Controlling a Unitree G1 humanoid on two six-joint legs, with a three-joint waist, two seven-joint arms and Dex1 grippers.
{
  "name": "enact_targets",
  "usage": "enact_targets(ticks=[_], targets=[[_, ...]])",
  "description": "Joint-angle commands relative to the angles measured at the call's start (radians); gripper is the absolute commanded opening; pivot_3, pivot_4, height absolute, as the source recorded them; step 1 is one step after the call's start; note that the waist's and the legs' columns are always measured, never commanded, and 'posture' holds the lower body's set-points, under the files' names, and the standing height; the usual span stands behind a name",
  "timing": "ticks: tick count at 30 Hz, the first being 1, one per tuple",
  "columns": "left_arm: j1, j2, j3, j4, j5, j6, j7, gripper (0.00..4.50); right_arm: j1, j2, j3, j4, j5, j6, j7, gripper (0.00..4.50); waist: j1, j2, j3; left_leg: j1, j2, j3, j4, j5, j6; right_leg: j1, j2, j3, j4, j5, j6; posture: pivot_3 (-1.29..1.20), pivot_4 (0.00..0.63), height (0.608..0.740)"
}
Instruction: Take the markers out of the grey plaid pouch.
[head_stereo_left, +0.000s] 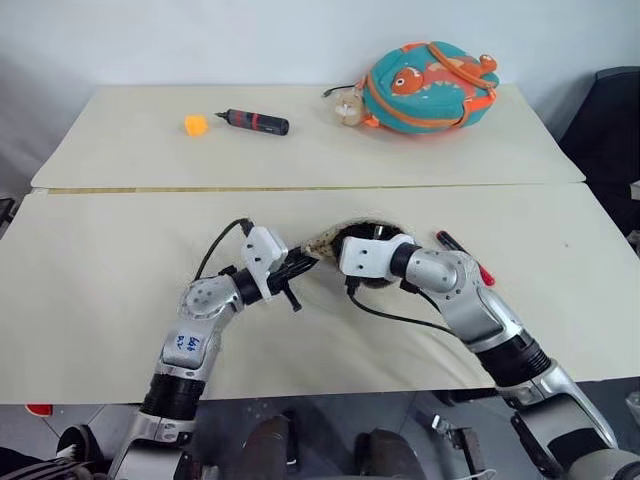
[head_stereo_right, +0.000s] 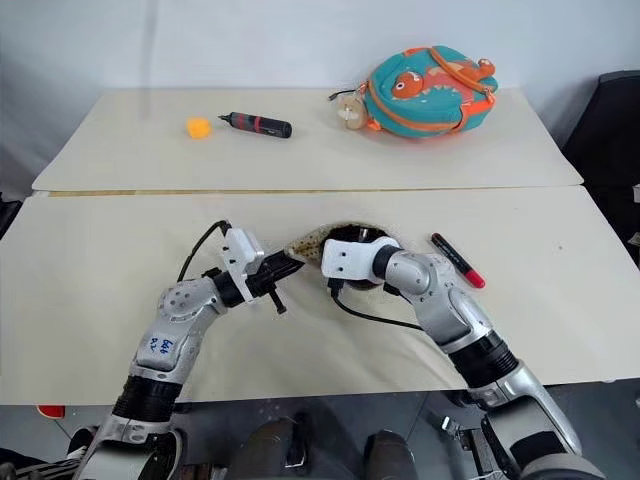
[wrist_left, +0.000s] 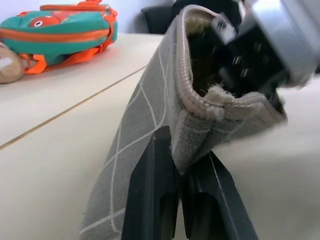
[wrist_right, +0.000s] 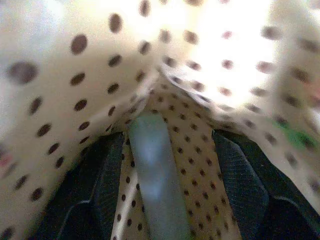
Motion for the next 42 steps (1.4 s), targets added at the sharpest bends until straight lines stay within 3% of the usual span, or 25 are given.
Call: enact_targets(ticks=[1,5,8,14,21,24,34,42], targets=[[-0.006,0.007,0.002,-0.071,-0.051,0.021,-0.036,0.00,-0.033,0.006,0.005,0.022,-0.043,-0.027,-0.024,2.93,-0.001,0.000,0.000,0.000,0.000,0.000,0.000,0.000,0.000,0.000,0.000,0.000,0.000,0.000,0.000,0.00,0.150,0.740],[-0.008,0.006,0.007,-0.081,-0.044,0.033,-0.020,0.00,-0.032,0.019,-0.005,0.046,-0.033,-0.030,-0.016,2.93,-0.001,0.000,0.000,0.000,0.000,0.000,0.000,0.000,0.000,0.000,0.000,0.000,0.000,0.000,0.000,0.00,0.150,0.740],[-0.007,0.008,0.009,-0.071,-0.019,0.017,-0.004,0.00,-0.028,0.019,-0.012,0.041,-0.025,-0.034,-0.009,2.40,0.000,0.000,0.000,0.000,0.000,0.000,0.000,0.000,0.000,0.000,0.000,0.000,0.000,0.000,0.000,0.00,0.150,0.740],[-0.008,0.013,0.015,-0.027,0.033,-0.025,0.030,0.00,0.006,0.004,-0.042,-0.043,0.056,-0.019,0.075,0.46,0.000,0.000,0.000,0.000,0.000,0.000,0.000,0.000,0.000,0.000,0.000,0.000,0.000,0.000,0.000,0.00,0.150,0.740],[0.008,0.025,0.023,0.026,0.053,-0.074,0.031,0.00,0.057,-0.037,-0.084,-0.193,0.183,0.016,0.207,0.42,0.001,0.000,0.000,0.000,0.000,0.000,0.000,0.000,0.000,0.000,0.000,0.000,0.000,0.000,0.000,0.00,0.150,0.740],[0.002,0.030,0.027,0.041,0.071,-0.087,0.050,0.00,0.061,-0.009,-0.126,-0.264,0.314,0.097,0.267,0.42,0.001,0.000,0.000,0.000,0.000,0.000,0.000,0.000,0.000,0.000,0.000,0.000,0.000,0.000,0.000,0.00,0.150,0.740],[0.006,0.035,0.027,0.047,0.070,-0.100,0.032,0.00,0.037,-0.029,-0.221,-0.248,0.409,0.156,0.256,0.42,0.003,0.000,0.000,0.000,0.000,-0.001,0.000,0.000,0.000,0.000,0.000,-0.001,0.000,0.000,0.000,0.00,0.150,0.740],[0.001,0.046,0.049,0.075,0.081,-0.114,0.051,0.00,0.015,-0.044,-0.338,-0.352,0.668,0.305,0.325,0.42,0.002,0.000,0.000,0.000,0.000,-0.001,0.000,0.000,0.000,0.000,0.000,-0.001,0.000,0.000,0.000,0.00,0.150,0.740]])
